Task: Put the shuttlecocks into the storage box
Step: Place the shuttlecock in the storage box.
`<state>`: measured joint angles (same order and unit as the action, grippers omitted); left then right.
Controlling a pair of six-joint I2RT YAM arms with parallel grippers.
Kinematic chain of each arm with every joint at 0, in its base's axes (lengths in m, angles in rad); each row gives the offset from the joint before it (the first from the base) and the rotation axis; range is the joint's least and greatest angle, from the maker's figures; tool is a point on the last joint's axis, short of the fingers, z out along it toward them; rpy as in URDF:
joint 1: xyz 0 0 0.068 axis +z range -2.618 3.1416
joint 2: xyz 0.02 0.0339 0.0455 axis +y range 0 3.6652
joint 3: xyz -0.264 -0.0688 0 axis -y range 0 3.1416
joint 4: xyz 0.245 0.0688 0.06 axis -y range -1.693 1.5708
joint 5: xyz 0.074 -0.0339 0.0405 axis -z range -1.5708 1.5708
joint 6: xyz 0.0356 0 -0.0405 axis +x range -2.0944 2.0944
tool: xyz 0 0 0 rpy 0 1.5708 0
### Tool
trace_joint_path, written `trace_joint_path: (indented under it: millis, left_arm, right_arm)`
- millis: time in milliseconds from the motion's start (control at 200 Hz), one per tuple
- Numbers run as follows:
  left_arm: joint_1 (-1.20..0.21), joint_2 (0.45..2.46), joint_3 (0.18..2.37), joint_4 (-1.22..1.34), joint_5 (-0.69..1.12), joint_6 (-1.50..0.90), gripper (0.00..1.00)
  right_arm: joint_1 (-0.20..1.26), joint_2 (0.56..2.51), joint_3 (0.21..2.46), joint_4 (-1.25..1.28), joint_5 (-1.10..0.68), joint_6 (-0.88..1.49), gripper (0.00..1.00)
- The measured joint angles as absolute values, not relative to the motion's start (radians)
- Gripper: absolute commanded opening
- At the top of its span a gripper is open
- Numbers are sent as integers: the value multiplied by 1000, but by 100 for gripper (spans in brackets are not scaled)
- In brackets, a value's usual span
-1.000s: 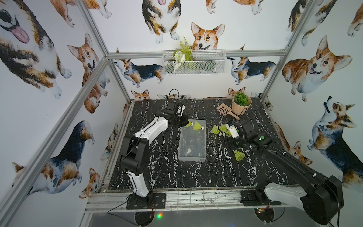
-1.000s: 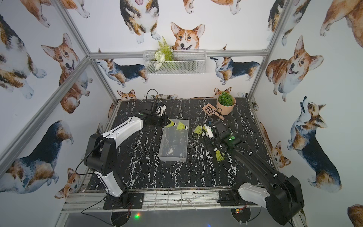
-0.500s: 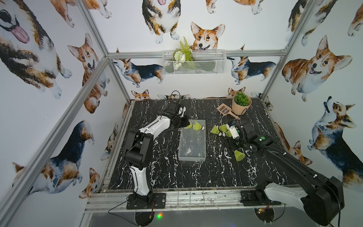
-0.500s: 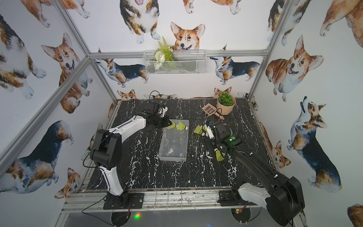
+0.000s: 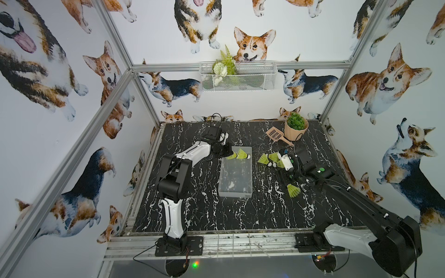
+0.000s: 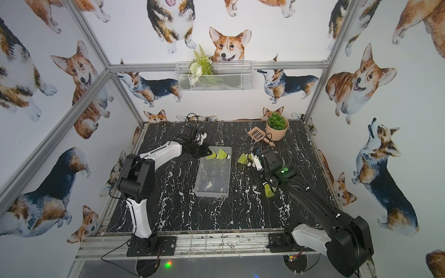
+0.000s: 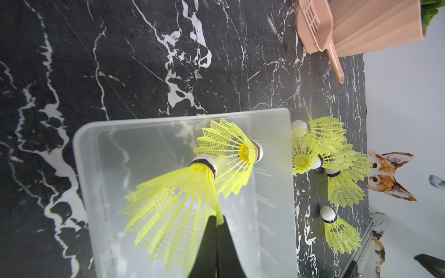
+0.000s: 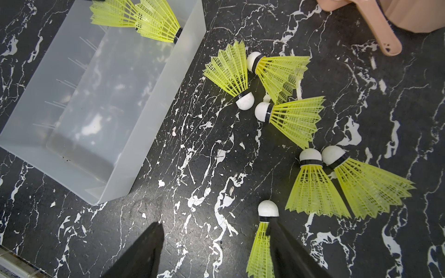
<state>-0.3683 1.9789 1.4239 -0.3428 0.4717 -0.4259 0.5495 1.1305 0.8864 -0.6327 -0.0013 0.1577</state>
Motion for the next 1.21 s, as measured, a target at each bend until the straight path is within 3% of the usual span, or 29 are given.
trace_joint_path:
  millis: [345,686,1206]
  left_arm:
    - [-361,2016,1466,-344,464,-408,0]
    - [-359,2040,1507,-375,445,-376,9]
    - [-359,2026,1508,-402,408,-350,39]
  right_arm:
    - [550,1135,883,-633,-5,158,74]
    - [550,1136,883,-633,-5,158,74]
    - [550,1138,882,-633,-5,158,74]
